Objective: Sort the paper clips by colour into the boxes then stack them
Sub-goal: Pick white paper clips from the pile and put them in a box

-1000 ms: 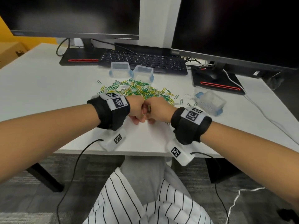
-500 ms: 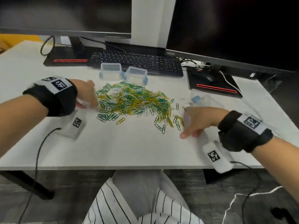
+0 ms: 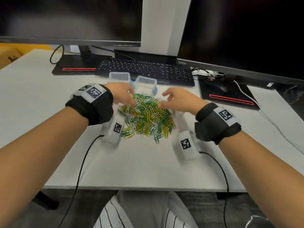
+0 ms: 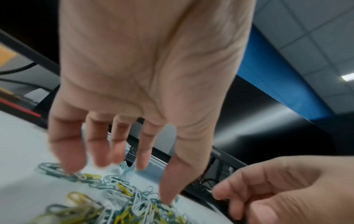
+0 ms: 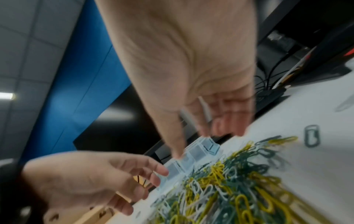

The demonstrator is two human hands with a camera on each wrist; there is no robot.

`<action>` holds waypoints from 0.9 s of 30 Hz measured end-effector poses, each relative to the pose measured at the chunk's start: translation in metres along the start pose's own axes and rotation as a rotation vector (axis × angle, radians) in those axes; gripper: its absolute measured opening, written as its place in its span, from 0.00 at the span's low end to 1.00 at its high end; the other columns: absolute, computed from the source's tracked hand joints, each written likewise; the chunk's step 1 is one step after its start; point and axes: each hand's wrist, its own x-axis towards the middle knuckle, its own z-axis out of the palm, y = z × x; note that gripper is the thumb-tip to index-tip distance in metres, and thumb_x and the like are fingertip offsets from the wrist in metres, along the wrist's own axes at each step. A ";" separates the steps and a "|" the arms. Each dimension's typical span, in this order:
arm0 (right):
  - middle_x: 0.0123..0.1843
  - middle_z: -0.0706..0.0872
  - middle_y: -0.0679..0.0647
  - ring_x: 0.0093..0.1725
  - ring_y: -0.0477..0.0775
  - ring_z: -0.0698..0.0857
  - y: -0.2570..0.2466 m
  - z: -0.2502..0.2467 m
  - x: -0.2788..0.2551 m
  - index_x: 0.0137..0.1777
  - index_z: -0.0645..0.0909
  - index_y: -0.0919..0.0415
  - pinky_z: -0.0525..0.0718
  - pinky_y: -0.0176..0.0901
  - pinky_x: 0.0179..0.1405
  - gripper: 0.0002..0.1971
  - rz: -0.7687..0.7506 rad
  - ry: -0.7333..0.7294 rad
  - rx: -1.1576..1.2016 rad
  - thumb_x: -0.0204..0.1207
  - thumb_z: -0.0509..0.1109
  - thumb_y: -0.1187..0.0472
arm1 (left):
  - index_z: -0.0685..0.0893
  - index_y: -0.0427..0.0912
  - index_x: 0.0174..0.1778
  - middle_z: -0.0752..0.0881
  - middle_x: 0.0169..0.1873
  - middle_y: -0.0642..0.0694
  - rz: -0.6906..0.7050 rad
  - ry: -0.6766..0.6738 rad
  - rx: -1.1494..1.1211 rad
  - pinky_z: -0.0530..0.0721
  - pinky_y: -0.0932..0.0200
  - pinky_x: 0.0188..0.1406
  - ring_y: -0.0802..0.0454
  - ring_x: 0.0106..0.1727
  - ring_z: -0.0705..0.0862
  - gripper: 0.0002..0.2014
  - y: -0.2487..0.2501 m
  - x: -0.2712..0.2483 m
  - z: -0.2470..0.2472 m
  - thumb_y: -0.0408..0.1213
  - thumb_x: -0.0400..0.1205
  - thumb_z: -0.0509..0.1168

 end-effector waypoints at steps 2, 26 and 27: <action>0.66 0.81 0.53 0.61 0.51 0.81 -0.015 0.009 0.013 0.73 0.75 0.56 0.74 0.39 0.55 0.28 -0.097 0.007 0.072 0.76 0.73 0.46 | 0.76 0.47 0.69 0.80 0.63 0.43 -0.040 -0.070 -0.102 0.84 0.44 0.60 0.44 0.62 0.80 0.27 0.000 0.006 0.001 0.41 0.74 0.75; 0.50 0.87 0.65 0.41 0.50 0.90 0.006 0.024 0.041 0.63 0.78 0.79 0.88 0.34 0.46 0.13 -0.055 -0.123 1.290 0.80 0.63 0.77 | 0.81 0.36 0.46 0.85 0.40 0.42 0.318 -0.125 -1.046 0.87 0.67 0.39 0.57 0.36 0.88 0.05 -0.008 0.030 0.019 0.25 0.83 0.61; 0.51 0.88 0.64 0.44 0.51 0.90 0.009 0.025 0.040 0.63 0.79 0.76 0.88 0.34 0.48 0.13 -0.053 -0.143 1.338 0.80 0.61 0.77 | 0.82 0.36 0.47 0.86 0.40 0.42 0.312 -0.120 -1.074 0.87 0.66 0.40 0.57 0.36 0.88 0.05 -0.007 0.030 0.022 0.25 0.83 0.61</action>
